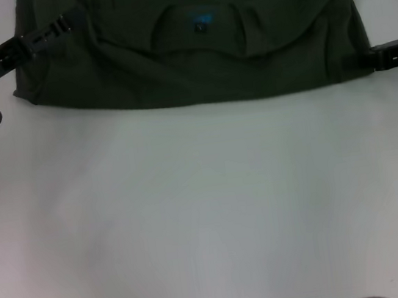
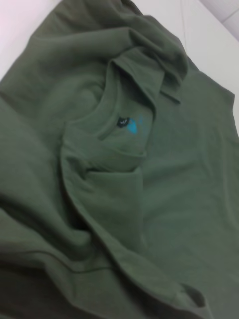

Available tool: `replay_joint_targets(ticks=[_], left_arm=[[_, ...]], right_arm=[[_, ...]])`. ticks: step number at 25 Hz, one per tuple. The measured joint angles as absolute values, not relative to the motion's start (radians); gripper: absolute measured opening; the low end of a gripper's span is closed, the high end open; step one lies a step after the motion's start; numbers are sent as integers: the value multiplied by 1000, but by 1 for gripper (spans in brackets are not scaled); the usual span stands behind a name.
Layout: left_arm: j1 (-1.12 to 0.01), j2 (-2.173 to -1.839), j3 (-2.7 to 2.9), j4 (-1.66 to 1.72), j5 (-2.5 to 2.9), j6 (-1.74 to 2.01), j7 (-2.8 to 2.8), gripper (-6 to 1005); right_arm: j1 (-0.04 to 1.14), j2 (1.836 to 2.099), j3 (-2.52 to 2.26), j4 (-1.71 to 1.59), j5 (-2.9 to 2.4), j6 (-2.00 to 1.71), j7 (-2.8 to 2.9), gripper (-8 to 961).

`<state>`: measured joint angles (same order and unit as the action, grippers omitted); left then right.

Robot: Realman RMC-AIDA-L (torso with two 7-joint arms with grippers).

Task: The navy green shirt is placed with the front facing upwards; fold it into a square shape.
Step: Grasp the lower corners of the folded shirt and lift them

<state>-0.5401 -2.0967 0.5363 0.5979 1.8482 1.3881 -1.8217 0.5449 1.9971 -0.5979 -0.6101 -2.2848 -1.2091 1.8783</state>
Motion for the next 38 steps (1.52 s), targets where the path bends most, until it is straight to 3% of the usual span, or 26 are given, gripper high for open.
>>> replay_joint_targets(ticks=[9,12,28,38], left_arm=[[-539,-2096,534,600,1846,1388,-1826,875],[-538,-2095,533,601,1845,1388,-1826,875],[-520,-2091,532,602,1843,1388,-1823,874],[-488,-2045,572,632,1965,1371,-1806,874]], right_arm=[[541,1998,-589,-607,-2281,-1202,1898,211],[533,1998,-584,-607,-2279,-1206,1897,44],[491,1997,-519,-615,-2276,-1212,1879,43],[499,2000,-518,-617,-2273,-1222,1877,44]])
